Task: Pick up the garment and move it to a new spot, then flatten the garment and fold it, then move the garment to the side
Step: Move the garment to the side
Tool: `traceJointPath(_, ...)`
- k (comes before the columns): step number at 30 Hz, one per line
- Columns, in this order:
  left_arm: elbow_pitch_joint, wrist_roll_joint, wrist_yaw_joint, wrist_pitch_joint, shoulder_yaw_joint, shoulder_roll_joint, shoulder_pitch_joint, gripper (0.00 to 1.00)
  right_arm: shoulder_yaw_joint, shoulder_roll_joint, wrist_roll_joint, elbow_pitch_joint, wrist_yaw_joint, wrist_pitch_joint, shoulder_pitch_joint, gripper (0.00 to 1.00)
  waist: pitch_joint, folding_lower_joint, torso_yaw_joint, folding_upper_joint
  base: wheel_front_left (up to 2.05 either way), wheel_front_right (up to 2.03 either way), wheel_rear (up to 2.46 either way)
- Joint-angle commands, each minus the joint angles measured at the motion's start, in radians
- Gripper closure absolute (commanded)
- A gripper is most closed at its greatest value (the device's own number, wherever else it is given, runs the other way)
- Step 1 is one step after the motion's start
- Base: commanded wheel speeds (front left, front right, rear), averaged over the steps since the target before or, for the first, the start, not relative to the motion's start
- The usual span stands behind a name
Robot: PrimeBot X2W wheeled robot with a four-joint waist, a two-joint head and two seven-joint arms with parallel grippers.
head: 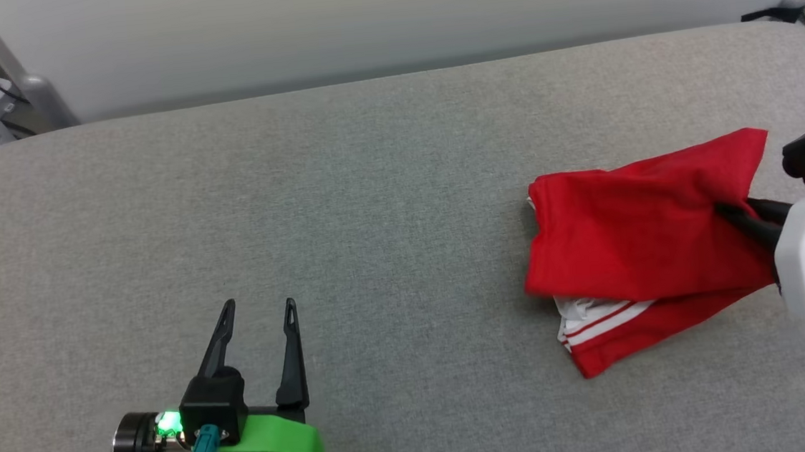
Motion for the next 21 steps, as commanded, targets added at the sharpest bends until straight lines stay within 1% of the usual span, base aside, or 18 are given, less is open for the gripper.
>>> traceJointPath(1,-0.006,0.009,0.004,-0.006,0.004,0.004,-0.020,0.00,-0.017,-0.003,0.001,0.001,-0.001,0.006,-0.022,1.00,0.048,0.0000,-0.047,-0.0001,0.00,0.00,0.00)
traceJointPath(4,-0.017,0.015,0.001,-0.006,0.003,0.010,-0.043,0.00,-0.060,-0.024,0.003,0.035,-0.001,0.013,-0.026,1.00,0.090,0.0000,-0.059,-0.0001,0.00,0.00,0.00)
traceJointPath(9,-0.041,0.026,-0.006,-0.006,-0.001,0.025,-0.093,0.00,-0.125,-0.076,0.011,0.118,-0.001,0.025,-0.050,1.00,0.187,0.0000,-0.055,-0.0001,0.00,0.00,0.00)
traceJointPath(12,-0.061,0.033,-0.009,-0.006,-0.005,0.034,-0.132,0.00,-0.158,-0.116,0.002,0.183,-0.001,0.027,-0.086,1.00,0.254,0.0000,-0.044,-0.0001,0.00,0.00,0.00)
traceJointPath(17,-0.086,0.041,-0.013,-0.006,-0.017,0.041,-0.194,0.00,-0.204,-0.165,-0.035,0.296,-0.001,0.017,-0.153,1.00,0.339,0.0000,-0.017,-0.0001,0.00,0.00,0.00)
traceJointPath(21,-0.104,0.044,-0.011,-0.006,-0.025,0.044,-0.230,0.00,-0.256,-0.181,-0.055,0.397,-0.001,0.006,-0.210,1.00,0.386,0.0000,0.001,-0.0001,0.00,0.00,0.00)
